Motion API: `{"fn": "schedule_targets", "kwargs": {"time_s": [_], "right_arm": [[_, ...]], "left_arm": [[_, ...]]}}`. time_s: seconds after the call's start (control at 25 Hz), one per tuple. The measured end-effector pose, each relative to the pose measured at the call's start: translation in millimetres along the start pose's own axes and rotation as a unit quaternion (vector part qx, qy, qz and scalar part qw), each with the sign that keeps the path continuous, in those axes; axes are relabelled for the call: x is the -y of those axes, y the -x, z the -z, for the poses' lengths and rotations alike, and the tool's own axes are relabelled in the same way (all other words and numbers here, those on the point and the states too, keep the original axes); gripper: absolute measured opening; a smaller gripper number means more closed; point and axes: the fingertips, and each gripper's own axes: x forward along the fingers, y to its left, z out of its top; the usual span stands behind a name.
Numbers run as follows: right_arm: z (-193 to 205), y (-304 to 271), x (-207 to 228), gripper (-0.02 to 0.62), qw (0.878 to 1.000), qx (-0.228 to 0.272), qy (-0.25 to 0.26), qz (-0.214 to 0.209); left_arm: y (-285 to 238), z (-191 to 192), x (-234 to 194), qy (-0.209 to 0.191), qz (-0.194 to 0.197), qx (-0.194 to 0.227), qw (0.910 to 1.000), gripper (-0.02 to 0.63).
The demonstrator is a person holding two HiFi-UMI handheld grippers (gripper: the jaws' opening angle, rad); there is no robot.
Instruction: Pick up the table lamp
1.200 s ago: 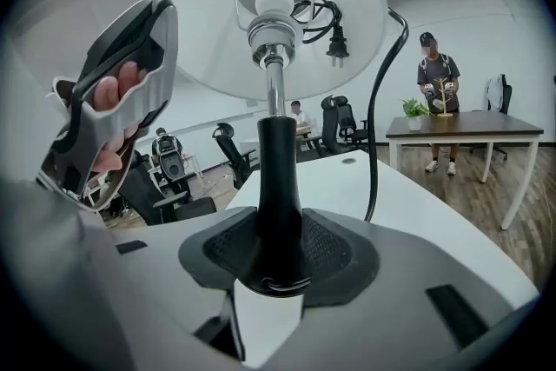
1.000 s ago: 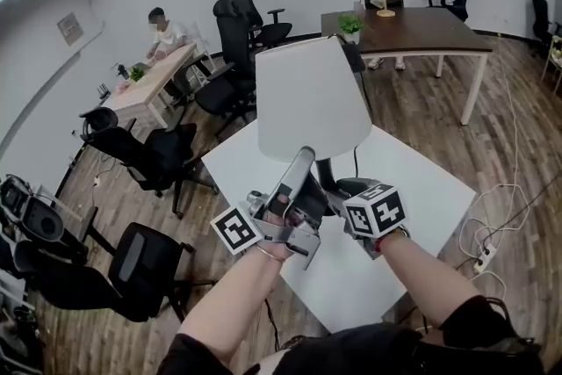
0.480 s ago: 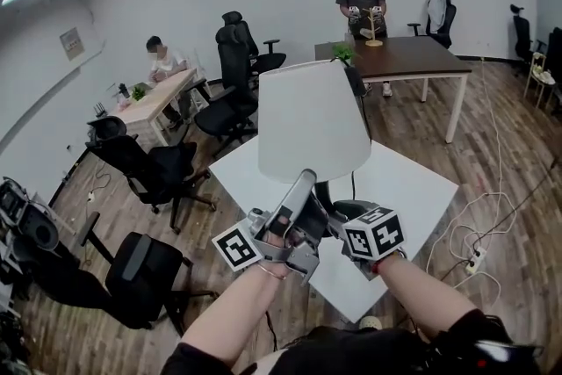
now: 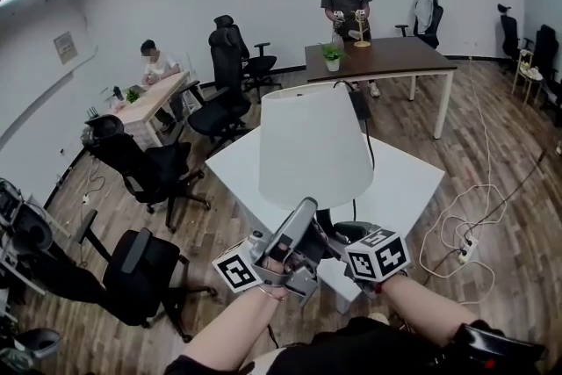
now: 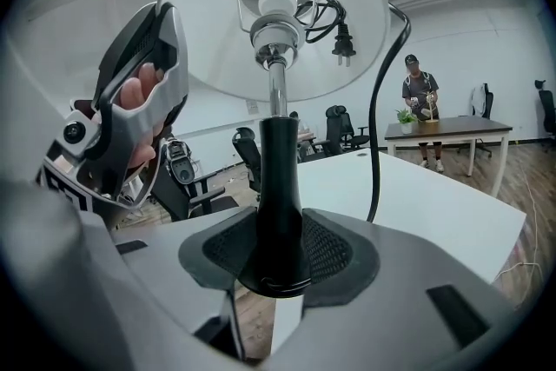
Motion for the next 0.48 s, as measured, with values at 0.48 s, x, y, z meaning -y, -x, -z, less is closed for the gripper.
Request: {"fn": "schedule_targets", "kwargs": {"time_s": [0.48], "right_arm": [[19.0, 31.7, 17.2, 0.176, 0.999, 0.000, -0.012, -0.044]], "left_arm": [[-24.1, 42.1, -0.7, -0.039, -0.017, -0.010, 0.9990, 0.015]]}}
